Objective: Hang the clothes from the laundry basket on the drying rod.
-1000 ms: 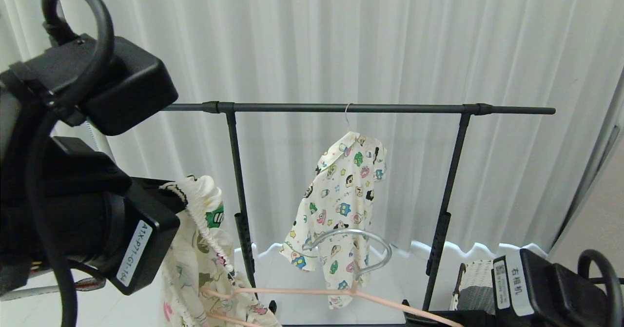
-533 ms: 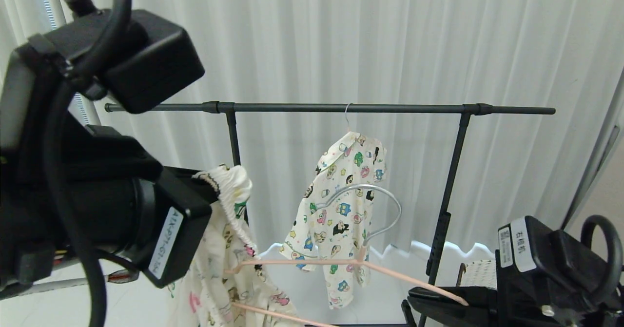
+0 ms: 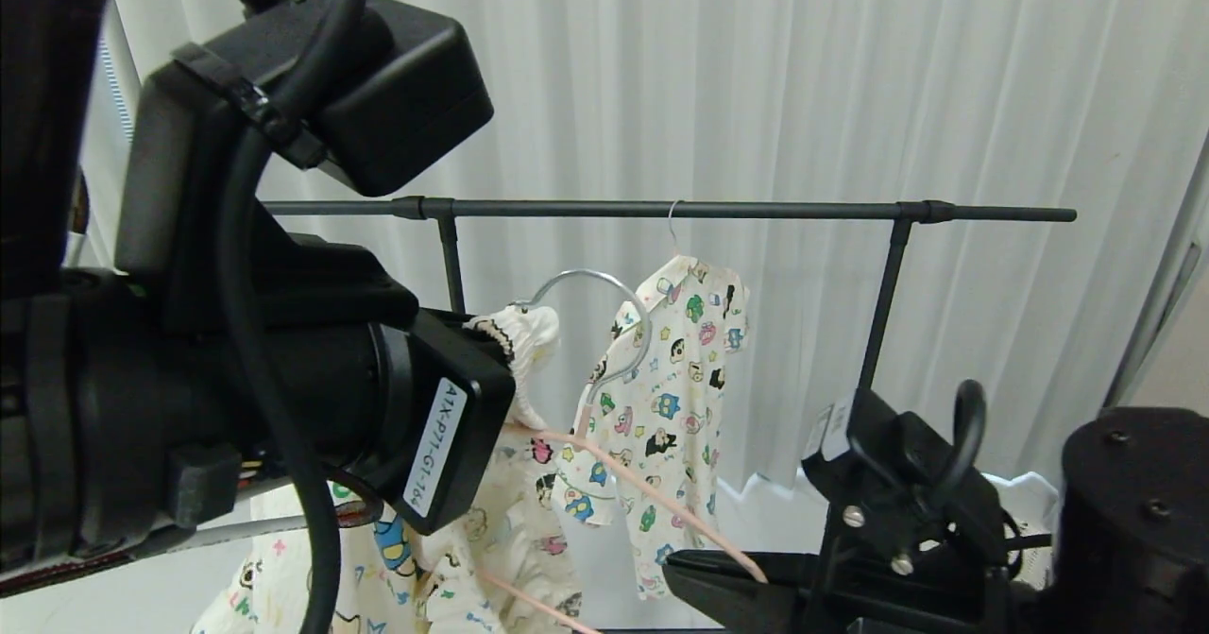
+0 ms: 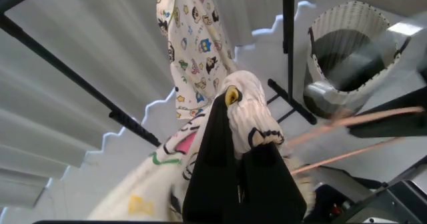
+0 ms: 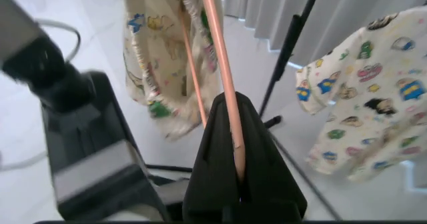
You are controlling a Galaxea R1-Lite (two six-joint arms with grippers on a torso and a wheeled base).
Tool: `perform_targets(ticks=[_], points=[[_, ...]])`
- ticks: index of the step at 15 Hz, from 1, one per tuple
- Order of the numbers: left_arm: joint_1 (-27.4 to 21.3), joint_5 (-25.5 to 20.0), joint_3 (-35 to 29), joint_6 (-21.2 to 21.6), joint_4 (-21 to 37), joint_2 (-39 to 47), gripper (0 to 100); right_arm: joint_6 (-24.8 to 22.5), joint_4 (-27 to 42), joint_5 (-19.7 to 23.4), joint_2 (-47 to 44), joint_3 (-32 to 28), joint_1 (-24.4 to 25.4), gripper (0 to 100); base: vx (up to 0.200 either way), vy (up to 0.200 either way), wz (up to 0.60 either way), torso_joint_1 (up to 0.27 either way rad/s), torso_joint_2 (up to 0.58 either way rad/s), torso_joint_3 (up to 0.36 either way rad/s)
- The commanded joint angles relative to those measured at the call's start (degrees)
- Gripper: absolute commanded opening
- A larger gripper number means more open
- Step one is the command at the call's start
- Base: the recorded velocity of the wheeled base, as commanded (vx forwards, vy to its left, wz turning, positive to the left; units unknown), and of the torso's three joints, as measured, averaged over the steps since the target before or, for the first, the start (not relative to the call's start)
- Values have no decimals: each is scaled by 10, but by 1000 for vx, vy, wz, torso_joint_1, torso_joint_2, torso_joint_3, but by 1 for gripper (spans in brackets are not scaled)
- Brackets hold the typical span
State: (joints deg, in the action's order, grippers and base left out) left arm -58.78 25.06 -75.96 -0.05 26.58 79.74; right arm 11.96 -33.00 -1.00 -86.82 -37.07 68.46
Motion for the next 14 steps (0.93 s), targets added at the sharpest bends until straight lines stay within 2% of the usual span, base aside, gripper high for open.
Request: perform_targets(ticks=[1, 6, 10, 14], points=[[0, -8, 1, -1, -3, 2, 0, 19, -1, -15, -48, -20, 14, 0, 0, 0, 0, 0, 0, 0], [0, -19, 2, 0, -4, -4, 0, 53, -2, -30, -76, -38, 15, 0, 0, 0, 0, 0, 0, 0], [2, -16, 18, 0, -3, -10, 0, 91, -3, -79, -70, -49, 15, 0, 0, 0, 0, 0, 0, 0], [3, -14, 35, 1, -3, -10, 0, 107, -10, -123, -66, -53, 13, 0, 0, 0, 0, 0, 0, 0]])
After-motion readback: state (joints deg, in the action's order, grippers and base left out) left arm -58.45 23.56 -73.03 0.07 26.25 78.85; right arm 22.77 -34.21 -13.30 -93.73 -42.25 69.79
